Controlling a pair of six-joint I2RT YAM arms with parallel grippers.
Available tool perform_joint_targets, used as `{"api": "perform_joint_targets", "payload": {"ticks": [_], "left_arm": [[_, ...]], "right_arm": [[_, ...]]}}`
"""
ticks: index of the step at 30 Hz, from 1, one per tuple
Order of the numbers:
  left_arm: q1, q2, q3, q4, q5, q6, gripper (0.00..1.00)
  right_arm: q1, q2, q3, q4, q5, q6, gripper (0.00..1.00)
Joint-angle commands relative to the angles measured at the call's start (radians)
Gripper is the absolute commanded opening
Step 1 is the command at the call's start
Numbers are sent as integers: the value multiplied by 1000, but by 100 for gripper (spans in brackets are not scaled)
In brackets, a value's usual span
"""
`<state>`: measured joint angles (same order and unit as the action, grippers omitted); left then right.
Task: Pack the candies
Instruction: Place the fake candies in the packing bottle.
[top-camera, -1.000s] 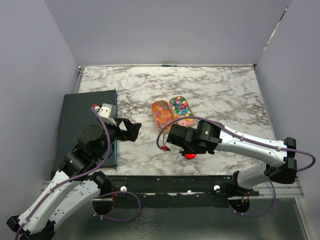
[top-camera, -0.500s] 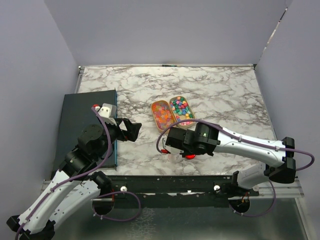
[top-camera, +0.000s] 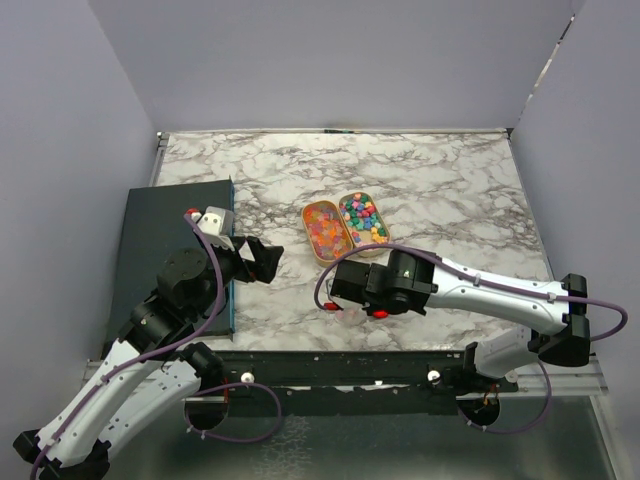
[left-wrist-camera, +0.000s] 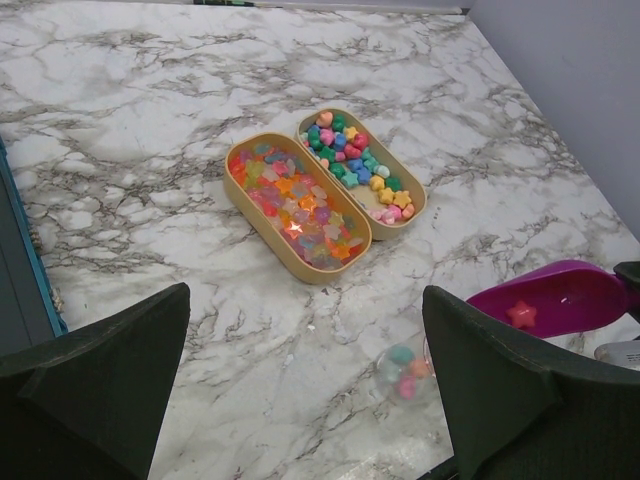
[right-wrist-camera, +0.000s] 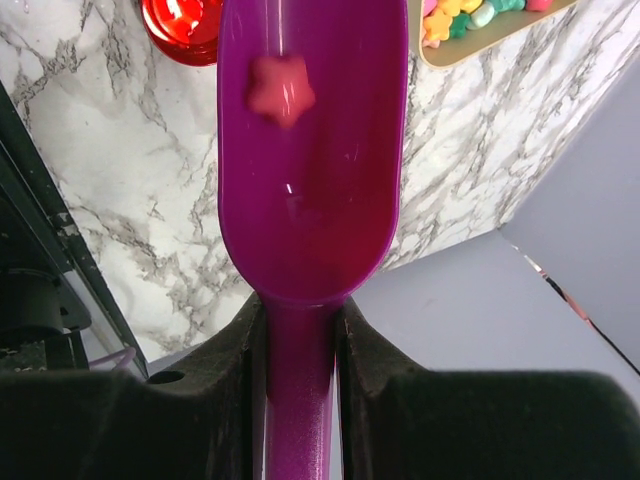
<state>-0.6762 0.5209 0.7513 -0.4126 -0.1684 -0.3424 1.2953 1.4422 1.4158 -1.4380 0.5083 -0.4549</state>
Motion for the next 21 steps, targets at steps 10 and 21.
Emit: {"api": "perform_joint_targets", "payload": {"ticks": [10, 21], "left_arm": [[-3, 12, -10, 8, 11, 8, 99], [-3, 35, -10, 10, 29, 6, 99]], "right_arm": [[27, 1, -15, -25, 100, -41, 0], [26, -32, -15, 11, 143, 24, 1]]}}
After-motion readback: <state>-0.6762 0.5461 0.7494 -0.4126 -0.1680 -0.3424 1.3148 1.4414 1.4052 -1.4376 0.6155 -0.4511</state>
